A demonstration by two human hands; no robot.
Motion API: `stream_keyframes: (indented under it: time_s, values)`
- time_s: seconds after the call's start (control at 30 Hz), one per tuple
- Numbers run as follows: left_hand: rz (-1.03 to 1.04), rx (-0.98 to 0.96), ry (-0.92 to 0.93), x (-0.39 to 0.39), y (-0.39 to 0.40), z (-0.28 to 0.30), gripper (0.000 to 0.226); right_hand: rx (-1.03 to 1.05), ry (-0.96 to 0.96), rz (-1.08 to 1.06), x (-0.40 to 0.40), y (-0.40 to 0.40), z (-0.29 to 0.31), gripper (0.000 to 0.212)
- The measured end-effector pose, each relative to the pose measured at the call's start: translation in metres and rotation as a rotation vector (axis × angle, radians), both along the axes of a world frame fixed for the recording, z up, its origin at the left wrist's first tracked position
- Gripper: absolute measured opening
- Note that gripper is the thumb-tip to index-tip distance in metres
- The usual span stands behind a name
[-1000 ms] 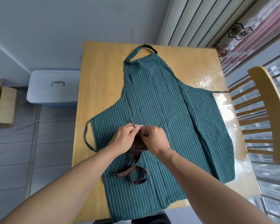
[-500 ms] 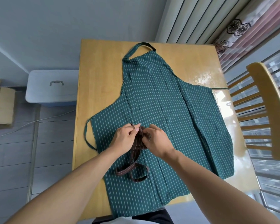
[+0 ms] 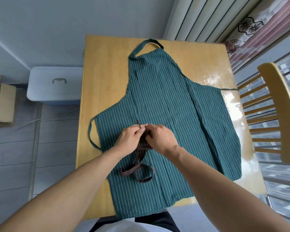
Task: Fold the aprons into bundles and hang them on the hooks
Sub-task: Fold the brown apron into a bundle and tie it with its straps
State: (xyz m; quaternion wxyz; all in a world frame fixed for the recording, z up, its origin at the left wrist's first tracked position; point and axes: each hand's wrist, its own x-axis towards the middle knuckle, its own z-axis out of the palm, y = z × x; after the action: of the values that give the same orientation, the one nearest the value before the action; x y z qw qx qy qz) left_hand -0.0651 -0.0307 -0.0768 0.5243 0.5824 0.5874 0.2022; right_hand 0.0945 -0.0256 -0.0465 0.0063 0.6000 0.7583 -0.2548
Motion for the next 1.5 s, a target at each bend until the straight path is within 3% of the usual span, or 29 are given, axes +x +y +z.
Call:
stream_keyframes:
  time_s: [0.2, 0.37, 0.5, 0.57, 0.67, 0.73, 0.8, 0.87, 1.0, 1.17, 1.23, 1.33, 1.4, 1.5]
  values:
    - [0.016, 0.019, 0.010, -0.003, -0.004, -0.004, 0.034, -0.171, 0.112, -0.229, -0.015, -0.001, 0.001, 0.023]
    - [0.012, 0.042, 0.005, 0.000, -0.005, -0.003, 0.032, -0.491, 0.407, -0.476, -0.015, 0.000, 0.013, 0.030]
    - [0.005, 0.037, -0.014, -0.001, -0.003, -0.002, 0.032, -0.593, 0.480, -0.489, -0.006, 0.001, 0.020, 0.032]
    - [-0.012, 0.038, 0.002, -0.001, -0.002, -0.001, 0.032, -0.490, 0.357, -0.369, -0.001, -0.001, 0.022, 0.035]
    - [-0.024, 0.029, 0.009, 0.001, 0.001, 0.002, 0.032, -0.120, -0.111, -0.007, 0.003, -0.005, 0.015, 0.038]
    - [-0.035, 0.025, 0.027, 0.002, 0.000, 0.003, 0.032, 0.053, -0.296, 0.038, 0.003, -0.009, 0.015, 0.030]
    - [-0.031, 0.028, 0.039, 0.002, -0.002, 0.004, 0.030, 0.145, -0.336, 0.014, 0.006, -0.008, 0.020, 0.013]
    - [-0.031, 0.039, 0.056, 0.002, -0.003, 0.005, 0.029, 0.195, -0.280, 0.051, 0.012, -0.004, 0.020, 0.019]
    - [-0.006, 0.027, 0.113, 0.002, -0.001, 0.004, 0.032, 0.063, -0.275, 0.137, 0.022, 0.003, 0.018, 0.030]
    - [0.017, 0.150, 0.164, 0.004, -0.005, -0.004, 0.030, -0.165, 0.345, -0.184, 0.033, -0.001, 0.016, 0.018]
    - [0.000, 0.132, 0.179, 0.004, -0.007, -0.008, 0.030, -0.143, 0.378, -0.224, 0.027, -0.007, 0.013, 0.018]
    - [-0.010, 0.147, 0.204, 0.001, -0.011, -0.013, 0.028, -0.149, 0.280, -0.313, 0.028, -0.008, 0.005, 0.020]
    - [0.016, 0.165, 0.208, 0.000, -0.014, -0.012, 0.027, -0.319, 0.278, -0.489, 0.037, -0.008, 0.001, 0.022]
    - [0.087, 0.193, 0.174, 0.004, -0.026, -0.009, 0.025, -0.653, 0.441, -0.783, 0.044, -0.013, -0.003, 0.021]
